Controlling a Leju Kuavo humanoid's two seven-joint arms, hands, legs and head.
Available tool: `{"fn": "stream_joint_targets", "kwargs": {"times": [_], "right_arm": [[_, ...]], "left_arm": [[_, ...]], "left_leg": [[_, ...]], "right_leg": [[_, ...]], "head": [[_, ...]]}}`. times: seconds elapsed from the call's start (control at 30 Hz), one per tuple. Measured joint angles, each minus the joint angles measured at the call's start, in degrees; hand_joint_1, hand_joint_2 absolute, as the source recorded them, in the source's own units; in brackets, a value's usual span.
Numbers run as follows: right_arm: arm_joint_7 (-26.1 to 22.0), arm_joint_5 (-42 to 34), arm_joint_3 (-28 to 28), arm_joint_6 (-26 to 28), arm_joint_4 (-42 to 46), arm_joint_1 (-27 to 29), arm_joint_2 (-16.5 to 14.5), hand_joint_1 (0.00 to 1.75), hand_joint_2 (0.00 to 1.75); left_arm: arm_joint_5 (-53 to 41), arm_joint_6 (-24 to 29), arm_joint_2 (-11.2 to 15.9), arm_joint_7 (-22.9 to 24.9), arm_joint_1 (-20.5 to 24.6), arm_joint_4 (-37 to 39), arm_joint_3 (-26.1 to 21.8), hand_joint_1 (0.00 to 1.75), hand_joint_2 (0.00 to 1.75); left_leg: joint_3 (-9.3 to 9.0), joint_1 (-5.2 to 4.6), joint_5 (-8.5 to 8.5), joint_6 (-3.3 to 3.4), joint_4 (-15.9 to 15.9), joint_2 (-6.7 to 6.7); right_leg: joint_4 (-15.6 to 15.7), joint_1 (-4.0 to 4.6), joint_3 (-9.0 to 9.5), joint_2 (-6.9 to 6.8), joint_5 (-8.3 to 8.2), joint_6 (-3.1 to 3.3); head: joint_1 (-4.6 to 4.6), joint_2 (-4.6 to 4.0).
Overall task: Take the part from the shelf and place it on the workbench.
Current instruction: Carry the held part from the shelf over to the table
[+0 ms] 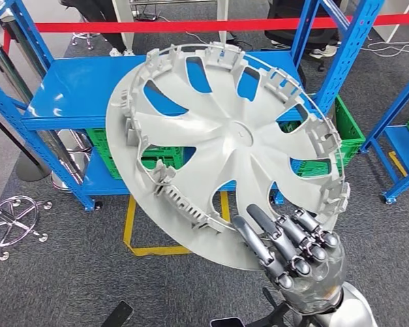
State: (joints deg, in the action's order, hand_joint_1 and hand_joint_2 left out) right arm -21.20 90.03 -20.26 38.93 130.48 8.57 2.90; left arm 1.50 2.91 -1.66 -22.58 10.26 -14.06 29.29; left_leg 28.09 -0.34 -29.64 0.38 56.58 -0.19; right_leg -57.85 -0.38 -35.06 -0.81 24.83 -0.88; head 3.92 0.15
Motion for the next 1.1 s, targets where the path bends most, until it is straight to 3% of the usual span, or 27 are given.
{"fn": "stream_joint_targets", "kwargs": {"times": [0.07, 0.1, 0.13, 0.2, 0.23, 0.27, 0.3, 0.37, 0.43, 0.5, 0.53, 0.57, 0.63, 0.7, 0.73, 0.77, 0.8, 0.87, 0.93, 0.97, 1.03, 1.1], "right_arm": [[-0.21, -0.01, 0.52, 0.05, 0.4, 0.39, -0.51, 1.75, 1.75], [-0.3, -0.01, 0.75, 0.08, 0.54, 0.56, -0.66, 1.75, 1.75], [-0.38, -0.01, 0.94, 0.11, 0.64, 0.7, -0.75, 1.75, 1.75], [-0.57, -0.02, 1.24, 0.15, 0.75, 0.91, -0.95, 1.75, 1.75], [-0.68, -0.02, 1.39, 0.16, 0.79, 1.04, -1.06, 1.75, 1.75], [-0.78, -0.02, 1.56, 0.16, 0.84, 1.17, -1.18, 1.75, 1.75], [-0.85, -0.02, 1.71, 0.17, 0.91, 1.28, -1.31, 1.75, 1.75], [-0.88, -0.02, 1.95, 0.17, 1.12, 1.41, -1.61, 1.75, 1.75], [-0.85, -0.02, 2.03, 0.17, 1.48, 1.49, -1.95, 1.75, 1.75], [-0.87, -0.01, 2.15, 0.18, 1.85, 1.6, -2.22, 1.75, 1.75], [-0.84, -0.02, 2.23, 0.19, 1.96, 1.62, -2.34, 1.75, 1.75], [-0.8, -0.02, 2.31, 0.2, 2.02, 1.6, -2.47, 1.75, 1.75], [-0.74, -0.02, 2.39, 0.24, 2.11, 1.56, -2.79, 1.75, 1.75], [-0.75, -0.01, 2.44, 0.27, 2.19, 1.57, -3.02, 1.75, 1.75], [-0.77, 0.0, 2.45, 0.28, 2.2, 1.57, -3.08, 1.75, 1.75], [-0.8, 0.0, 2.46, 0.28, 2.22, 1.58, -3.13, 1.75, 1.75], [-0.83, 0.0, 2.47, 0.28, 2.27, 1.59, -3.18, 1.75, 1.75], [-0.91, 0.0, 2.48, 0.28, 2.48, 1.6, -3.32, 1.75, 1.75], [-1.02, 0.0, 2.52, 0.29, 2.79, 1.58, -3.45, 1.75, 1.75], [-1.06, 0.0, 2.56, 0.29, 2.92, 1.53, -3.48, 1.75, 1.75], [-1.1, 0.0, 2.67, 0.3, 3.08, 1.5, -3.49, 1.75, 1.75], [-1.13, 0.0, 2.82, 0.31, 3.16, 1.53, -3.49, 1.75, 1.75]], "left_arm": [[-0.19, -0.28, -0.02, 0.17, 0.03, 0.01, 0.02, 0.0, 0.0], [-0.24, -0.38, -0.01, 0.22, 0.04, 0.01, 0.04, 0.0, 0.0], [-0.31, -0.44, 0.01, 0.24, 0.07, 0.01, 0.06, 0.0, 0.0], [-0.5, -0.46, 0.1, 0.29, 0.11, 0.01, 0.1, 0.0, 0.0], [-0.62, -0.48, 0.11, 0.35, 0.1, 0.01, 0.14, 0.0, 0.0], [-0.75, -0.52, 0.11, 0.43, 0.09, 0.01, 0.16, 0.0, 0.0], [-0.88, -0.56, 0.11, 0.55, 0.07, 0.01, 0.2, 0.0, 0.0], [-1.12, -0.63, 0.12, 0.83, 0.04, 0.01, 0.23, 0.0, 0.0], [-1.36, -0.64, 0.19, 1.0, -0.01, 0.0, 0.24, 0.0, 0.0], [-1.63, -0.66, 0.28, 1.05, -0.13, 0.0, 0.25, 0.0, 0.0], [-1.78, -0.67, 0.4, 1.07, -0.23, 0.01, 0.25, 0.0, 0.0], [-1.92, -0.68, 0.49, 1.1, -0.29, 0.01, 0.26, 0.0, 0.0], [-2.18, -0.69, 0.66, 1.19, -0.37, 0.01, 0.29, 0.0, 0.0], [-2.46, -0.74, 0.64, 1.24, -0.38, 0.01, 0.33, 0.0, 0.0], [-2.61, -0.76, 0.64, 1.25, -0.38, 0.01, 0.35, 0.0, 0.0], [-2.72, -0.78, 0.64, 1.26, -0.38, 0.01, 0.36, 0.0, 0.0], [-2.83, -0.79, 0.66, 1.27, -0.36, 0.01, 0.37, 0.0, 0.0], [-3.03, -0.79, 0.71, 1.31, -0.27, 0.01, 0.37, 0.0, 0.0], [-3.12, -0.8, 0.81, 1.34, -0.11, 0.01, 0.37, 0.0, 0.0], [-3.15, -0.81, 0.86, 1.34, -0.04, 0.01, 0.37, 0.0, 0.0], [-3.2, -0.89, 0.86, 1.35, -0.02, 0.01, 0.37, 0.0, 0.0], [-3.22, -1.08, 0.78, 1.36, 0.03, 0.01, 0.37, 0.0, 0.0]], "left_leg": [[0.87, 0.08, 1.22, 0.69, -0.71, 0.17], [1.45, 0.18, 2.0, 1.08, -1.06, 0.29], [2.17, 0.29, 2.79, 1.39, -1.32, 0.41], [3.85, 0.18, 4.13, 1.69, -1.26, 0.49], [4.76, 0.13, 4.81, 1.67, -1.18, 0.51], [5.72, 0.12, 5.49, 1.59, -1.07, 0.53], [6.71, 0.16, 6.14, 1.46, -0.89, 0.54], [8.63, 0.28, 7.29, 1.03, -0.25, 0.52], [10.02, 0.24, 8.36, 0.43, 0.47, 0.48], [10.66, 0.19, 9.6, -0.13, 0.59, 0.46], [10.87, 0.25, 10.02, -0.41, 0.46, 0.43], [11.15, 0.3, 9.56, -0.74, 0.71, 0.38], [12.22, 0.44, 5.57, -1.39, 4.01, 0.3], [13.72, 0.62, -0.21, -1.83, 11.59, 0.29], [14.16, 0.69, -1.93, -1.94, 15.2, 0.29], [13.93, 0.73, -2.43, -1.97, 17.39, 0.29], [12.81, 0.74, -1.83, -1.89, 17.48, 0.29], [7.89, 0.68, 0.63, -1.32, 11.69, 0.23], [2.73, 0.47, 1.25, -0.5, 3.82, 0.1], [1.4, 0.3, 1.09, -0.18, 1.43, 0.05], [1.23, 0.0, 1.36, 0.27, -0.09, 0.05], [1.83, 0.08, 2.69, 0.95, -0.83, 0.33]], "right_leg": [[-0.31, -0.19, -0.84, 0.12, 0.3, -0.72], [-1.42, -0.21, -1.49, 0.28, 1.86, -1.0], [-3.76, -0.25, -2.35, 0.44, 4.45, -1.21], [-10.68, -0.29, -3.99, 0.6, 9.79, -1.58], [-13.84, -0.31, -4.3, 0.6, 10.96, -1.71], [-15.47, -0.31, -3.9, 0.6, 10.61, -1.83], [-15.26, -0.32, -2.65, 0.59, 9.17, -1.92], [-9.27, -0.43, 2.48, 0.61, 6.36, -2.11], [-1.23, -0.32, 7.9, 0.75, 6.88, -1.81], [1.9, -0.04, 9.37, 0.9, 7.74, -1.17], [1.75, -0.12, 8.77, 0.82, 7.34, -0.73], [1.77, -0.17, 8.33, 0.75, 6.84, -0.35], [1.71, -0.34, 7.38, 0.48, 5.68, 0.73], [1.36, -0.21, 6.02, 0.35, 4.6, 1.32], [1.16, -0.14, 5.18, 0.32, 4.1, 1.37], [0.91, -0.09, 4.29, 0.3, 3.61, 1.39], [0.64, -0.04, 3.41, 0.31, 3.15, 1.38], [0.19, 0.06, 1.99, 0.36, 2.37, 1.31], [-0.05, 0.23, 1.11, 0.33, 1.62, 0.96], [-0.03, 0.21, 0.8, 0.27, 1.17, 0.64], [0.27, 0.02, 0.37, 0.2, 0.14, -0.2], [-0.45, -0.14, -0.42, 0.37, 1.32, -0.84]], "head": [[0.04, 0.0], [0.15, 0.0], [0.26, 0.0], [0.41, 0.0], [0.41, 0.0], [0.41, 0.0], [0.41, 0.0], [0.43, 0.0], [0.49, 0.0], [0.53, 0.0], [0.54, 0.0], [0.49, 0.01], [0.27, 0.01], [0.03, 0.0], [0.0, 0.0], [-0.01, 0.0], [-0.02, 0.0], [-0.02, 0.0], [0.03, 0.0], [0.04, 0.0], [0.05, 0.0], [0.14, 0.0]]}}
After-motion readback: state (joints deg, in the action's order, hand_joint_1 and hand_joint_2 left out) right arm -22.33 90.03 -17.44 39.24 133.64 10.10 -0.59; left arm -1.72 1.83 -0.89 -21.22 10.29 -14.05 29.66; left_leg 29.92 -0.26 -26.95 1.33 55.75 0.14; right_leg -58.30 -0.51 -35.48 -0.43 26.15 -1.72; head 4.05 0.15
